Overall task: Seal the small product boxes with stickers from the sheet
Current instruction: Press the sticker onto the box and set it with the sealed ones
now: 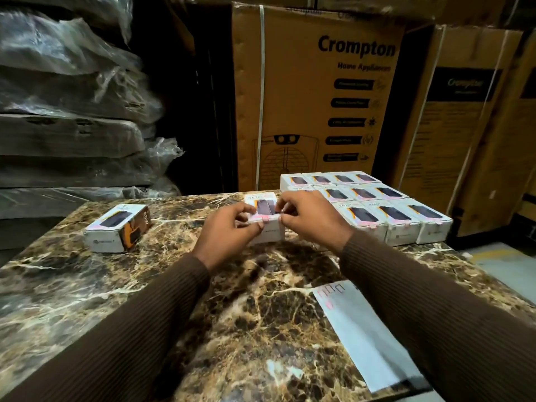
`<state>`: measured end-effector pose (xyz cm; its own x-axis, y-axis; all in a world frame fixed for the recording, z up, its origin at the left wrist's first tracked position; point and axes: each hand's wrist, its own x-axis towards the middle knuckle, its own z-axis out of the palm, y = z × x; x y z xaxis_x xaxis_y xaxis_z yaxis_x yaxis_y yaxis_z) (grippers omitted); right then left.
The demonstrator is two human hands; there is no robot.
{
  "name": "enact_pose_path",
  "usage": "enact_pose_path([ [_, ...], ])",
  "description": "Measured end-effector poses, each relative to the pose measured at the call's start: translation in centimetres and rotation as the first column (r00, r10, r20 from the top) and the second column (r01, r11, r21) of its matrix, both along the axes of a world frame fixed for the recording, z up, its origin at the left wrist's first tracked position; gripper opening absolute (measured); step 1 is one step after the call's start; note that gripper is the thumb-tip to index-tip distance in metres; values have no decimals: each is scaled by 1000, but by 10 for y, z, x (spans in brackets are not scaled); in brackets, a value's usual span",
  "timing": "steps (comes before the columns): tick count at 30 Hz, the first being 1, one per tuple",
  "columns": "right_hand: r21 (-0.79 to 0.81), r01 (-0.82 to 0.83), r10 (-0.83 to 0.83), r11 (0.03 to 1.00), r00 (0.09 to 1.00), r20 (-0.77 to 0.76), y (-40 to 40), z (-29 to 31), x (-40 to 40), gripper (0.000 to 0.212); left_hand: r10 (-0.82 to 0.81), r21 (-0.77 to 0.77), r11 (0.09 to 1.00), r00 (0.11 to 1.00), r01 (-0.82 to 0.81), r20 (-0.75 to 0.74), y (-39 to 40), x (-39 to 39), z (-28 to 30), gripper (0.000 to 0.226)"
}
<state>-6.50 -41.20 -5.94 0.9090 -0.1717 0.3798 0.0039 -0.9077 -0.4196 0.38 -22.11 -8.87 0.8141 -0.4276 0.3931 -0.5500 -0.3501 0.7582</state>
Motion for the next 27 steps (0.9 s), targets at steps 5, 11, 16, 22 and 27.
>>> enact_pose_path([
  [5,-108,7,-16,994,997,-76,-30,14,76,27,87,12,996,996,-87,-13,-45,69,-3,36],
  [11,-167,-20,-3,986,990,-139,-62,24,151,24,166,-5,986,983,-167,-78,-89,147,-12,39],
  [16,-157,0,-21,988,992,-127,-90,23,184,17,165,10,986,984,-165,-60,-118,179,-15,43],
  [22,-198,25,-51,980,990,-129,-106,14,196,18,132,37,991,990,-130,-52,-138,190,-23,47],
  [27,-258,33,-77,966,984,-163,-106,5,200,18,99,58,994,993,-96,-60,-143,193,-29,49],
])
